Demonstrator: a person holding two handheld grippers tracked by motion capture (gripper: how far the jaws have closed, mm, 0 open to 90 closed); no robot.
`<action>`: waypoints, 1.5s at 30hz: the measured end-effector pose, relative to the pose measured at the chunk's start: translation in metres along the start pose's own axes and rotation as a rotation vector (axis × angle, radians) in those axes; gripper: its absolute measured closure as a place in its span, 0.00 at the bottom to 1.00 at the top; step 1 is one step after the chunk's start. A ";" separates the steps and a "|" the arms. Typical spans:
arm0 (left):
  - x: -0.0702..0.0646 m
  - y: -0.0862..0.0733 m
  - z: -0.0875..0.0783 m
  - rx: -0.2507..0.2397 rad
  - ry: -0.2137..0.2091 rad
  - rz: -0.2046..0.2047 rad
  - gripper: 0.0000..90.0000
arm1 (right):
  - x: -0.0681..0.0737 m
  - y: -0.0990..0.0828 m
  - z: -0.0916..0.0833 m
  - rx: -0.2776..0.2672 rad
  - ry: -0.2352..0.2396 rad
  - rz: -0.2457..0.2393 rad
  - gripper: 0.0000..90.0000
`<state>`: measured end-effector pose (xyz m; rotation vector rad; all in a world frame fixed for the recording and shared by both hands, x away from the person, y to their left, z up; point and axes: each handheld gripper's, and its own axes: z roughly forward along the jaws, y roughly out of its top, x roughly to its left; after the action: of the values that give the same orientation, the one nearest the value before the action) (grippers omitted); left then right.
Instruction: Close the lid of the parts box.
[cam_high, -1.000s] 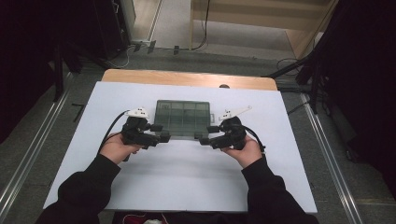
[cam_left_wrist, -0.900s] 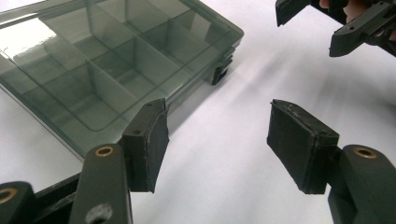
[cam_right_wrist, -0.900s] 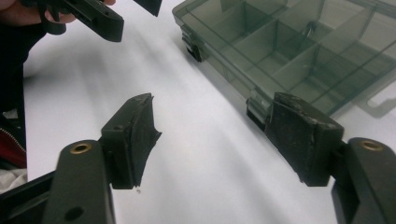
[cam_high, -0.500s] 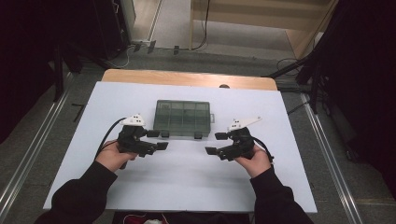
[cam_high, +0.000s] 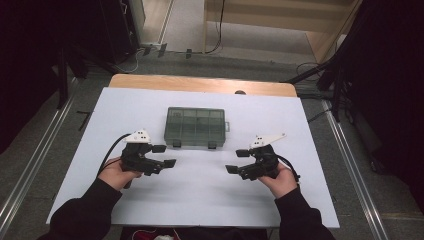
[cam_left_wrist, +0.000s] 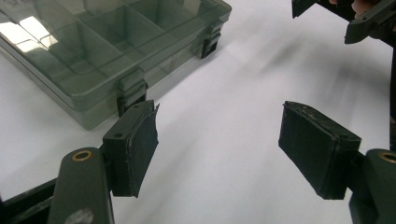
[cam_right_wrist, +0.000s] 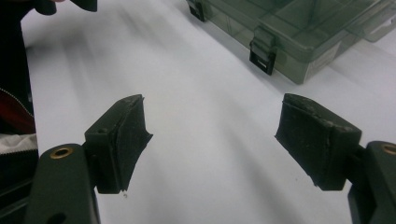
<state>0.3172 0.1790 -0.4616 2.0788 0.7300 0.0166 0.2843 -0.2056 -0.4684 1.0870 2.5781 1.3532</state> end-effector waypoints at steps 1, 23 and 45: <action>0.000 -0.002 0.000 -0.006 0.002 -0.001 0.31 | 0.000 -0.001 -0.001 -0.001 -0.001 -0.001 0.27; -0.003 -0.032 -0.019 0.011 0.014 -0.010 0.31 | 0.003 -0.028 -0.015 0.007 -0.022 0.009 0.26; 0.006 -0.052 -0.038 0.037 0.053 -0.011 0.31 | -0.005 -0.052 -0.030 0.014 -0.055 0.058 0.26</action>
<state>0.2859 0.2326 -0.4802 2.1159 0.7799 0.0530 0.2483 -0.2495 -0.4891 1.1931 2.5396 1.2999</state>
